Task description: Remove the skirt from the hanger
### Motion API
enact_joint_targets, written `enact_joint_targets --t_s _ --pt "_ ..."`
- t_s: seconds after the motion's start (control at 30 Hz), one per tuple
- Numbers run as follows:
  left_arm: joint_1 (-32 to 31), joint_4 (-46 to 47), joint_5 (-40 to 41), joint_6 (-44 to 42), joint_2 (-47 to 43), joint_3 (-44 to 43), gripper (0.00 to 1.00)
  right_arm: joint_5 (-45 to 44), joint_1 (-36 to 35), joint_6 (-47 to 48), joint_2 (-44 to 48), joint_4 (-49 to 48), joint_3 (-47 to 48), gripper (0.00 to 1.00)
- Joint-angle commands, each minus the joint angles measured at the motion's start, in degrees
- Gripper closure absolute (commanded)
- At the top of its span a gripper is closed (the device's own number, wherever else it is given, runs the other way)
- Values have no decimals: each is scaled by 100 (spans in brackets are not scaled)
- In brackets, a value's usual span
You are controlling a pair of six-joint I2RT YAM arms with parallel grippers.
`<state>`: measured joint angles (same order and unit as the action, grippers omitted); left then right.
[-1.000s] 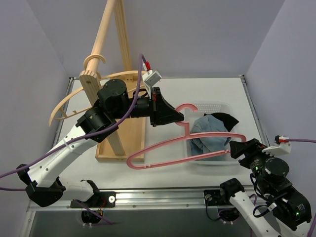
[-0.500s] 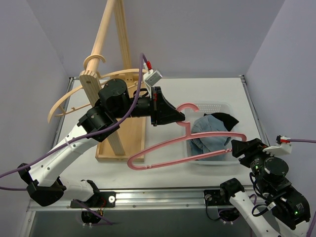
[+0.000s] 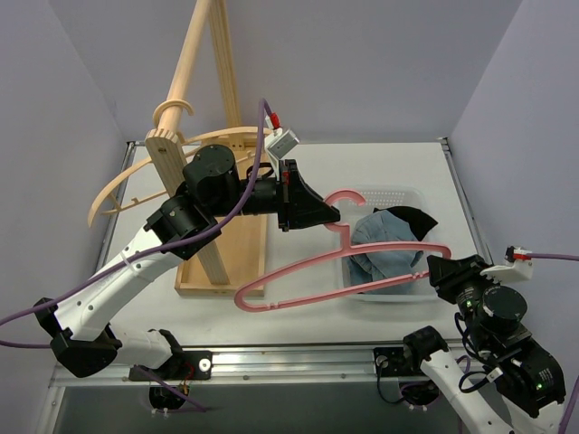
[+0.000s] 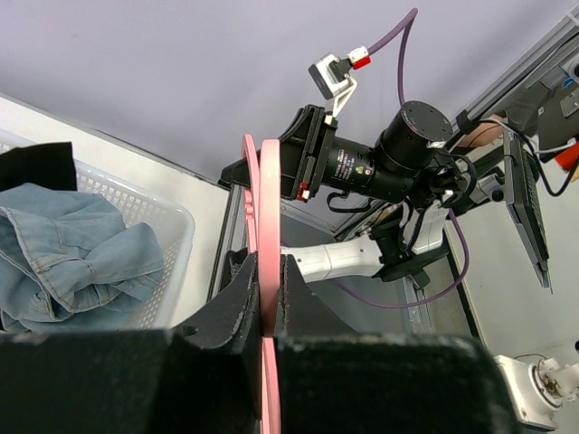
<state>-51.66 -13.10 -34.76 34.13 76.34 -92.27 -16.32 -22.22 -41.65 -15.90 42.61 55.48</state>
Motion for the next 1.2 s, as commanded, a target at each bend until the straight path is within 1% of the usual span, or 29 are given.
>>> enact_joint_targets --t_s 0.0,0.43,0.53,0.6,0.77,0.8,0.87,0.9,0.97,1.0,1.03,1.07,1.1,1.17 --pt "24 466 -92 111 -66 -45 98 -258 7 -10 -80 -51 -73 100" --pt "24 484 -101 138 -75 16 97 -170 7 -186 43 -121 -90 100" --pt "24 493 -75 147 -92 60 88 -161 -2 -212 61 -121 -99 100" --pt "24 493 -74 147 -101 77 86 -135 7 -221 87 -130 -99 100" --pt "33 493 -57 129 -145 139 77 -30 -2 -282 201 -192 -169 100" --pt "33 484 -48 129 -163 148 70 -12 -2 -291 228 -235 -178 100" --pt "42 467 -31 112 -189 165 62 32 7 -326 306 -279 -187 100" --pt "51 467 -13 85 -224 191 55 32 7 -335 324 -297 -187 100" --pt "51 440 -13 50 -242 218 49 23 -2 -361 333 -315 -178 100" --pt "51 414 -13 6 -268 209 41 23 -11 -362 333 -315 -170 100" --pt "51 344 -4 -29 -268 209 36 32 -11 -362 325 -315 -161 100" --pt "51 309 5 -55 -286 218 29 49 -2 -370 324 -332 -161 100" --pt "51 256 48 -116 -329 262 6 50 -2 -379 333 -341 -178 100" --pt "68 221 84 -152 -374 306 6 58 -2 -388 342 -359 -196 100"
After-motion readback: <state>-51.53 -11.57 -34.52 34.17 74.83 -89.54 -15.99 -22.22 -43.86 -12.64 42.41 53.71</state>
